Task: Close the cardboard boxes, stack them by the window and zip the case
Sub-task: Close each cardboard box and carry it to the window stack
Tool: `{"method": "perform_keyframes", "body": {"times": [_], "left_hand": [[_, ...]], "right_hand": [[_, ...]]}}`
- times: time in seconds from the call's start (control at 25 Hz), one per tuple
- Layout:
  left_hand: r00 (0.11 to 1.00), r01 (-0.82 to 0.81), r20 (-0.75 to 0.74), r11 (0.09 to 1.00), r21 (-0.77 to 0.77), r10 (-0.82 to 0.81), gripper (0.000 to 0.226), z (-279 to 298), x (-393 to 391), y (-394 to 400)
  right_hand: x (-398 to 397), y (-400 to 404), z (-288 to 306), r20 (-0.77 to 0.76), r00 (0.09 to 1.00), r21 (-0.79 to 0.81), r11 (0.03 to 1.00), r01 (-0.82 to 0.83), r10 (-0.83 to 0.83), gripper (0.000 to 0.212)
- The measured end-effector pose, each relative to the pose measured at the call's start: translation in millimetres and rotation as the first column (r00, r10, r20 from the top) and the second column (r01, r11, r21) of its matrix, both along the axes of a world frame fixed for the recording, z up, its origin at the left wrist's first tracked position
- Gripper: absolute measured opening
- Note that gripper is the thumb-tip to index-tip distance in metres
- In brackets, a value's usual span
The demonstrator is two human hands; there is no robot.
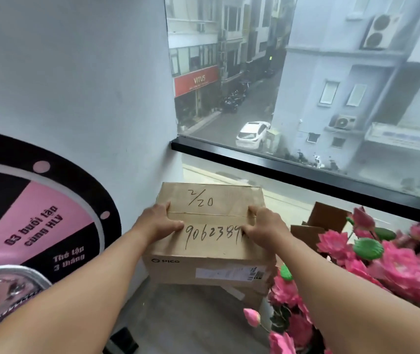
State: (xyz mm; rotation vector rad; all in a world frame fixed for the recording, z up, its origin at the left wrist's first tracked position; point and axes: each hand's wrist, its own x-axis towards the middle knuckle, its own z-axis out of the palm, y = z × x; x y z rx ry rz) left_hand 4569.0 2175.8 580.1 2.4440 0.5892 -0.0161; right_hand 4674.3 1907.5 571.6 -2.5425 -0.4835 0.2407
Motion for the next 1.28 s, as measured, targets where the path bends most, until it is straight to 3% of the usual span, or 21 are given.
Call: {"method": "perform_keyframes", "body": {"times": [0.32,0.72,1.28], "left_hand": [[0.999,0.034,0.002,0.999,-0.021,-0.034,0.07,-27.7,160.4,112.8],[0.985,0.132,-0.105,0.989,-0.062,-0.138,0.091,-90.7,350.4,237.4],[0.95,0.171,-0.243,0.978,-0.122,-0.197,0.095,-218.2,370.8,260.5]], "right_hand": [[140.1,97.3,-26.8,-0.05,0.998,-0.057,0.997,0.045,-0.048,0.04],[246.9,202.7,-100.9,-0.239,0.945,-0.089,0.974,0.207,-0.223,0.062],[270.4,226.8,-209.5,-0.406,0.853,-0.161,0.944,0.287,-0.328,0.087]]}}
